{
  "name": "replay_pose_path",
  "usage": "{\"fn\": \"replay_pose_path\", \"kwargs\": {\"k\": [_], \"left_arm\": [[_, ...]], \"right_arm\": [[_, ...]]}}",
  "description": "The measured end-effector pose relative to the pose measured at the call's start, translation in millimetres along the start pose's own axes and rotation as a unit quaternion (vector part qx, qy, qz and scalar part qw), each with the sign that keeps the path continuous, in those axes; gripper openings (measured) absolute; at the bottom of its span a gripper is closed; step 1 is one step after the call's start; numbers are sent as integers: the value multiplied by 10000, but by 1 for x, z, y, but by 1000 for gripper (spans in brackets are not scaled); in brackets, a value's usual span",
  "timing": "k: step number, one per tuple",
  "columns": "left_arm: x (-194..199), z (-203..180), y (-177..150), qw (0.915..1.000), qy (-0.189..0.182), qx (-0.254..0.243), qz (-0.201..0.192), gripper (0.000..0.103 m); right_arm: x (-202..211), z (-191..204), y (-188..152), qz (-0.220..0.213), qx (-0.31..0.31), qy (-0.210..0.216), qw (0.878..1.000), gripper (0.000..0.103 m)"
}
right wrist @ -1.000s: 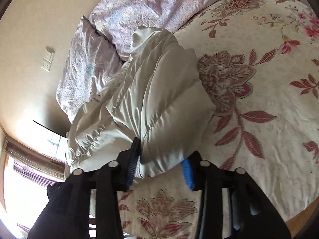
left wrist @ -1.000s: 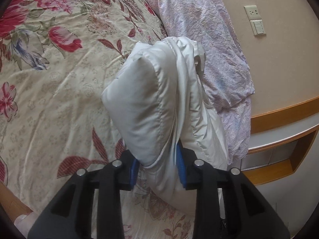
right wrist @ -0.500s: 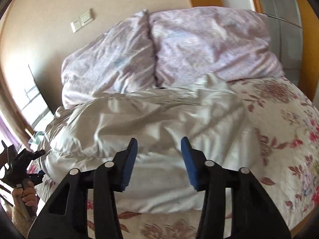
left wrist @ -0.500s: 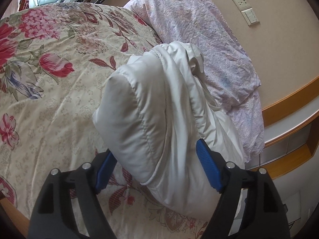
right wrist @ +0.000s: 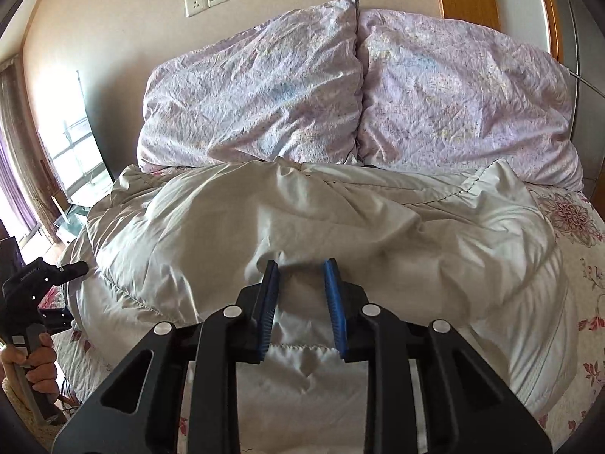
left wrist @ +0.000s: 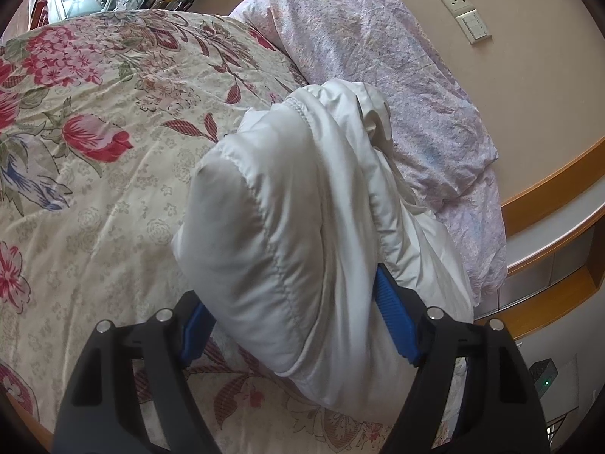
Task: Fold large clothes
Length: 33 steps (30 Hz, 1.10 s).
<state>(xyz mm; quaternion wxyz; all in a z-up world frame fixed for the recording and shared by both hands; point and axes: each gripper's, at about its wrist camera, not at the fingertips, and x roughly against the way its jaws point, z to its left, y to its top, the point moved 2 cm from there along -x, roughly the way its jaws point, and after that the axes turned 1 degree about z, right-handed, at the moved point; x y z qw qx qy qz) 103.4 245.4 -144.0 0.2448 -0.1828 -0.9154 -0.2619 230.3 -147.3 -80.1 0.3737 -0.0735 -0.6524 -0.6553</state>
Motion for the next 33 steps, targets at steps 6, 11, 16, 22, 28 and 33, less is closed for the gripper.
{"fn": "replay_pose_path", "kwargs": {"k": [6, 11, 16, 22, 28, 33], "left_arm": [[-5, -1, 0, 10000, 11, 51, 1, 78], [-7, -4, 1, 10000, -46, 69, -53, 81], [-7, -3, 3, 9996, -160, 171, -148, 81], [-6, -1, 5, 9991, -209, 246, -279, 81], [-10, -5, 6, 9988, -152, 233, -395, 81], [-12, -6, 7, 9992, -107, 111, -364, 81]], "right_arm": [[-15, -5, -4, 225, -91, -41, 9997, 27], [-29, -10, -12, 457, -252, 44, 9986, 27], [-35, -10, -15, 556, -275, 35, 9981, 27], [-39, -7, -17, 593, -261, -45, 9979, 27], [-55, 8, -24, 800, 272, -410, 9956, 27], [-44, 13, -20, 564, -25, -286, 9980, 27]]}}
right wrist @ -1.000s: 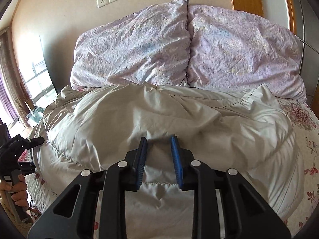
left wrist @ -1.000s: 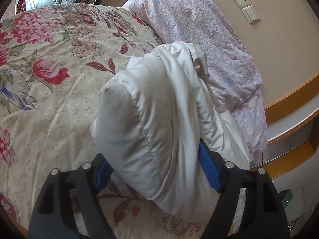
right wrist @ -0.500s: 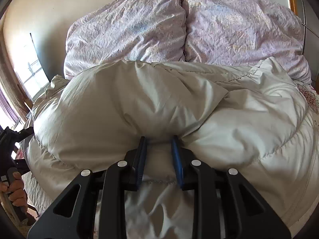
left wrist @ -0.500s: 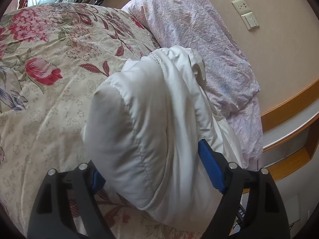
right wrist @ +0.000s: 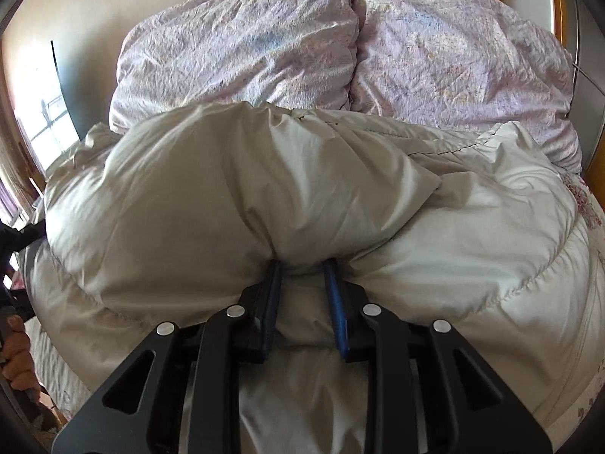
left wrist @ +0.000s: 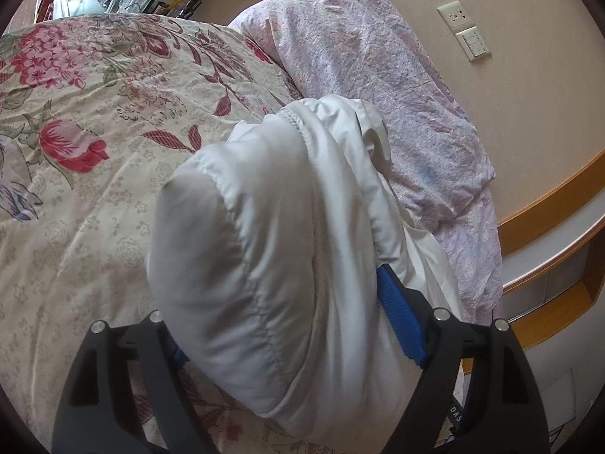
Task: Fold large clothes
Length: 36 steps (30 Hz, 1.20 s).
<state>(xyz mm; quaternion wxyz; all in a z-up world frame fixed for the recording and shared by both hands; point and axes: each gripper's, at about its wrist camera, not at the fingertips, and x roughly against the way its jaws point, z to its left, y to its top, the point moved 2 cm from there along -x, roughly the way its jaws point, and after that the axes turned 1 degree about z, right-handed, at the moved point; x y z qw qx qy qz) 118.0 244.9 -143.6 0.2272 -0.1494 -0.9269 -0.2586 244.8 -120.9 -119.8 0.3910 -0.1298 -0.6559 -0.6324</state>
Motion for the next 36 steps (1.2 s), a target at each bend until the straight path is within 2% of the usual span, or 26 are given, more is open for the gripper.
{"fn": "replay_pose_path", "kwargs": {"k": [3, 7, 13, 15, 17, 19, 23, 29, 33, 36], "left_arm": [[-1, -1, 0, 10000, 49, -54, -39, 81], [-4, -2, 0, 9999, -57, -56, -133, 81], [-5, 6, 4, 9946, -806, 585, -280, 78], [-7, 12, 6, 9908, -1024, 852, -250, 73], [-14, 21, 5, 9842, -1299, 1197, -90, 51], [-16, 26, 7, 9801, -1461, 1345, 21, 42], [-9, 9, 14, 9845, -1438, 1005, 23, 30], [4, -37, 22, 9901, -1386, 202, -117, 28], [13, -70, 22, 9894, -1382, -392, -227, 28], [19, -99, 18, 9854, -1370, -949, -343, 28]], "right_arm": [[-11, 7, -5, 200, 262, -133, 9994, 27], [-27, 1, -8, 527, 118, 66, 9985, 27], [-30, 0, -15, 474, 117, 158, 9987, 27], [-30, -1, -15, 484, 96, 195, 9986, 27], [-30, -2, -14, 484, 78, 224, 9985, 27], [-30, -2, -14, 468, 82, 234, 9986, 27], [-29, -1, -16, 424, 113, 205, 9988, 27], [-30, -2, -17, 438, 77, 251, 9987, 26], [-30, -4, -17, 427, 43, 285, 9987, 26], [-30, -5, -17, 419, 41, 304, 9987, 26]]}}
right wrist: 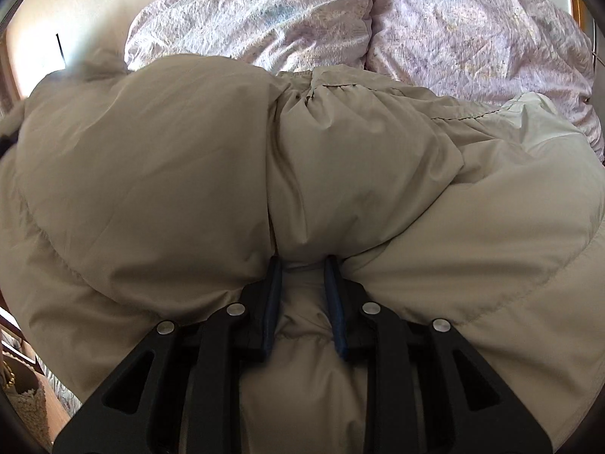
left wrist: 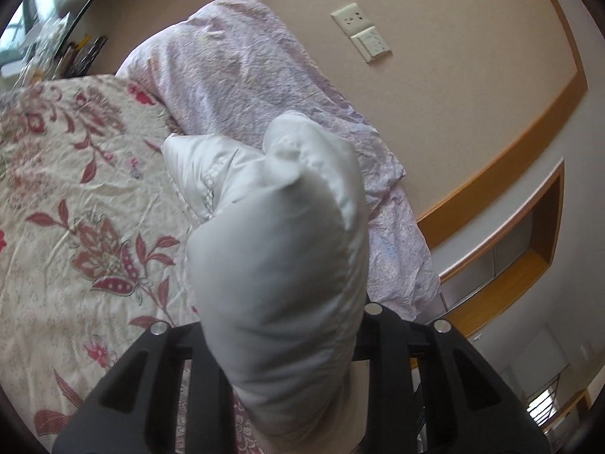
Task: Fold large clothes
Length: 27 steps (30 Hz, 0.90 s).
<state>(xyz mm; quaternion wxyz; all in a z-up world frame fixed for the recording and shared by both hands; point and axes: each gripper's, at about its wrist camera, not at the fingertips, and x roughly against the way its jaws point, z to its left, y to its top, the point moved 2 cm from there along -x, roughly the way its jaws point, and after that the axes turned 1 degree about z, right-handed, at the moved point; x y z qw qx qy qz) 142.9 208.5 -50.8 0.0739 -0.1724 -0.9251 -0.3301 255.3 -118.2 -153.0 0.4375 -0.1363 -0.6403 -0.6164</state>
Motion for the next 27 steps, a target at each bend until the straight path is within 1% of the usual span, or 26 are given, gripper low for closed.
{"fn": "replay_pose_path", "kwargs": {"k": [3, 5, 9, 11, 14, 18, 20, 24, 27], "left_arm": [[-5, -34, -1, 9981, -89, -604, -18, 28], [-9, -59, -6, 9941, -165, -1071, -7, 28], [-21, -113, -23, 9798, -354, -1967, 86, 29], [-29, -135, -33, 9721, -442, -2296, 164, 29], [-41, -162, -47, 9629, -549, -2624, 299, 31], [-56, -189, -69, 9525, -615, -2946, 455, 33], [-61, -199, -80, 9493, -633, -3036, 522, 34], [-71, -217, -96, 9453, -683, -3126, 637, 35], [-79, -226, -109, 9420, -697, -3200, 736, 37]], "right_arm": [[0, -1, -1, -10, -20, 20, 10000, 26], [0, -1, -1, -21, -32, 17, 10000, 26], [-1, -2, -3, -12, -91, 40, 9999, 26], [-1, -4, -2, 24, -175, 94, 9998, 26], [-2, -9, -1, 56, -268, 171, 9995, 25], [0, -15, 0, 31, -336, 337, 9989, 25], [2, -21, -1, -13, -357, 473, 9982, 25], [14, -36, -3, -96, -419, 665, 9969, 25], [29, -48, -5, -223, -390, 607, 9971, 24]]}}
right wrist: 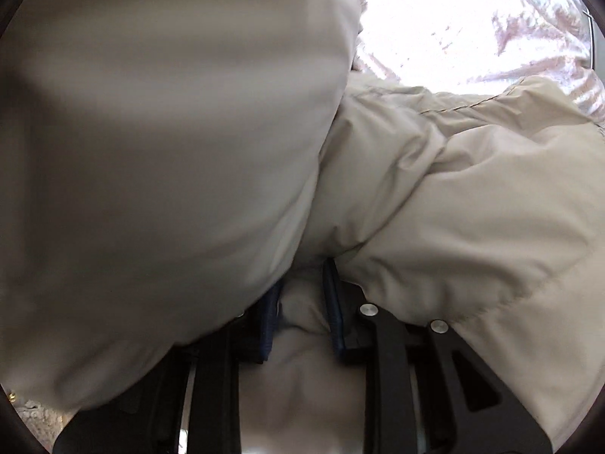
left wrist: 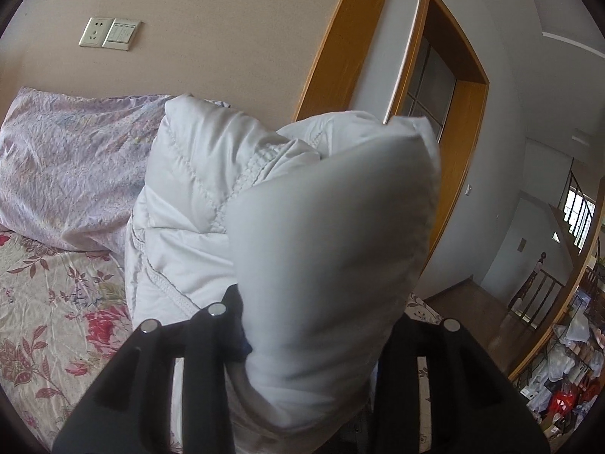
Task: Fold large clothes
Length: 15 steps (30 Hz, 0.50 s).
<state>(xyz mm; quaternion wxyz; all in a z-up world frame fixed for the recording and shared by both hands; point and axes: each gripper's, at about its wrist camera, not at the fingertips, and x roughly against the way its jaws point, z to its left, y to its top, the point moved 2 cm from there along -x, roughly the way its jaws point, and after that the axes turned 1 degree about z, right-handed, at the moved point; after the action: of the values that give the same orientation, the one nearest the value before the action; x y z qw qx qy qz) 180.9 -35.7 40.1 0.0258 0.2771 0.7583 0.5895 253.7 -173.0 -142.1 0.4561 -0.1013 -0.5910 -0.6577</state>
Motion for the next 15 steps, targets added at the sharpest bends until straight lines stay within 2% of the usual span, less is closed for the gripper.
{"fn": "replay_pose_path", "kwargs": {"k": [3, 6, 9, 15], "left_arm": [[-11, -13, -5, 9999, -49, -47, 135, 38], [-23, -28, -13, 9995, -116, -105, 277, 39], [-38, -43, -22, 9988, -148, -216, 404, 40], [-68, -77, -48, 9958, -183, -537, 720, 44]], "right_arm": [[22, -14, 3, -218, -29, -100, 9997, 24], [51, -44, 12, -516, -208, -290, 9980, 25], [75, -79, 18, -700, -291, -718, 9945, 25], [98, -141, 15, -631, -509, -1238, 9890, 26]]}}
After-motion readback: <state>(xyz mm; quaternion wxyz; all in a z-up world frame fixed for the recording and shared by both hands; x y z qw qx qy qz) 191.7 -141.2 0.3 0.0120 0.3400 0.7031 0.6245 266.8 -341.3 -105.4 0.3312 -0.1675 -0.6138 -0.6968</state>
